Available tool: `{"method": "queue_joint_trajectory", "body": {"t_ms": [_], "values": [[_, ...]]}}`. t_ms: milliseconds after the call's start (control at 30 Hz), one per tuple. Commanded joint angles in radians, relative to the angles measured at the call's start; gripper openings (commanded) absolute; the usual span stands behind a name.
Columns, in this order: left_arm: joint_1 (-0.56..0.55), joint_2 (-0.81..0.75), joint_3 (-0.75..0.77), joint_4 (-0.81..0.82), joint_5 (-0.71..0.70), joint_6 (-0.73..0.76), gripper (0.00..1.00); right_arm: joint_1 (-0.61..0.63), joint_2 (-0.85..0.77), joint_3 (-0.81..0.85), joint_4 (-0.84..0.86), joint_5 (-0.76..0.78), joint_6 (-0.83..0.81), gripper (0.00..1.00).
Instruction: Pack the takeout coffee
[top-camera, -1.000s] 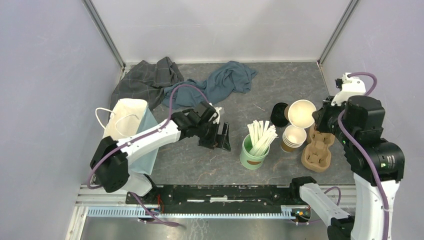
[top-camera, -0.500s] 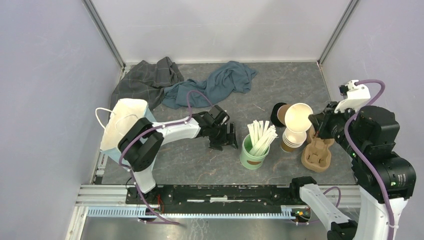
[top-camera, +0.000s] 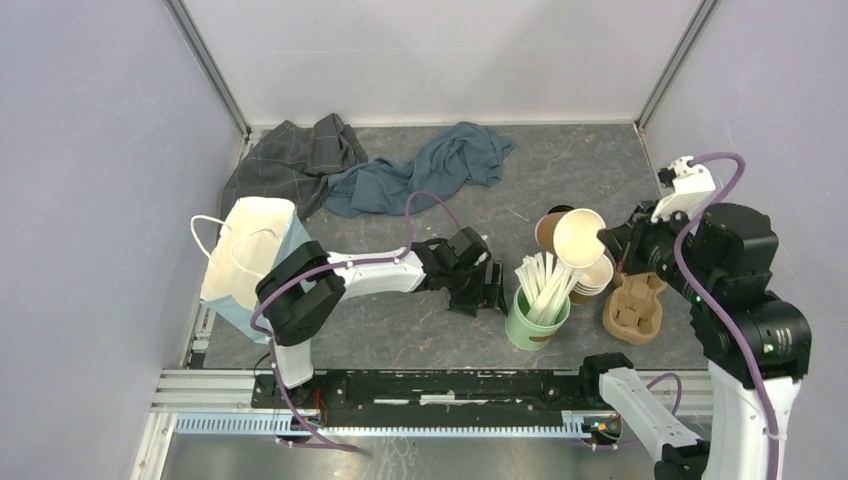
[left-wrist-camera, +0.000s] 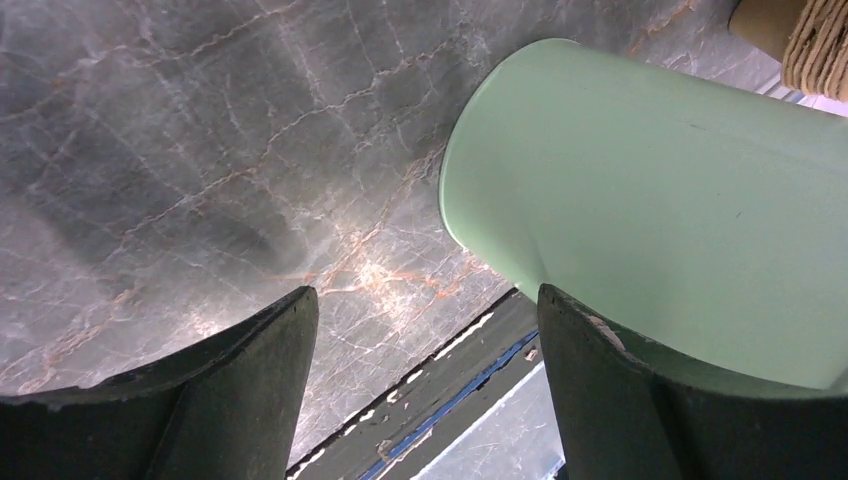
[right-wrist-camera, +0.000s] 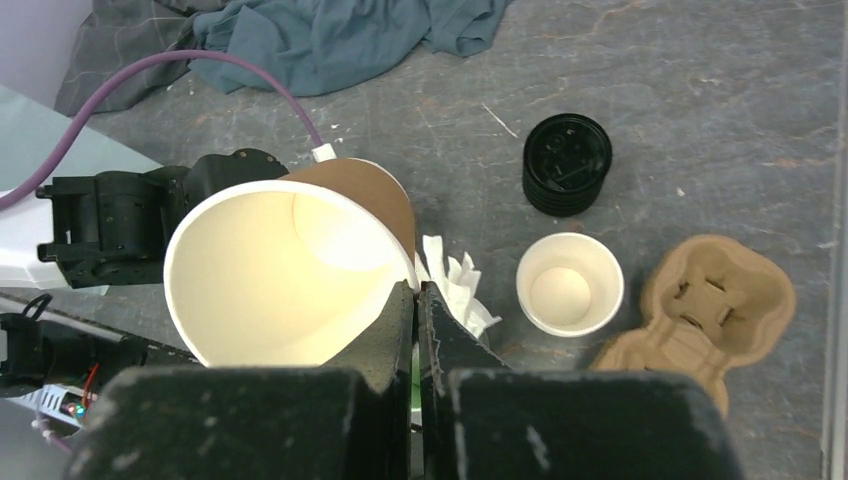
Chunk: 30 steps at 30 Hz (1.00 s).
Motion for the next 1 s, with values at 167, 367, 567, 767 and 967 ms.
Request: {"method": "queue_joint_trajectory", "body": {"t_ms": [167, 367, 567, 767, 967], "values": [[0.145, -0.276, -0.031, -0.235, -0.125, 0.149, 0.89, -0.003, 0.144, -0.06, 0.23, -0.197, -0.026, 0.0], [0.268, -0.544, -0.015, -0.37, -0.244, 0.278, 0.92, 0.037, 0.284, -0.086, 0.411, -0.277, 0.034, 0.0], [0.28, -0.703, 0.07, -0.421, -0.435, 0.383, 0.93, 0.357, 0.601, 0.009, 0.358, 0.034, 0.015, 0.0], [0.28, -0.844, 0.097, -0.363, -0.62, 0.579, 0.95, 0.459, 0.777, -0.032, 0.39, 0.164, -0.022, 0.0], [0.28, -0.865, 0.104, -0.331, -0.614, 0.662, 0.96, 0.5, 0.901, -0.039, 0.418, 0.18, -0.006, 0.0]]}}
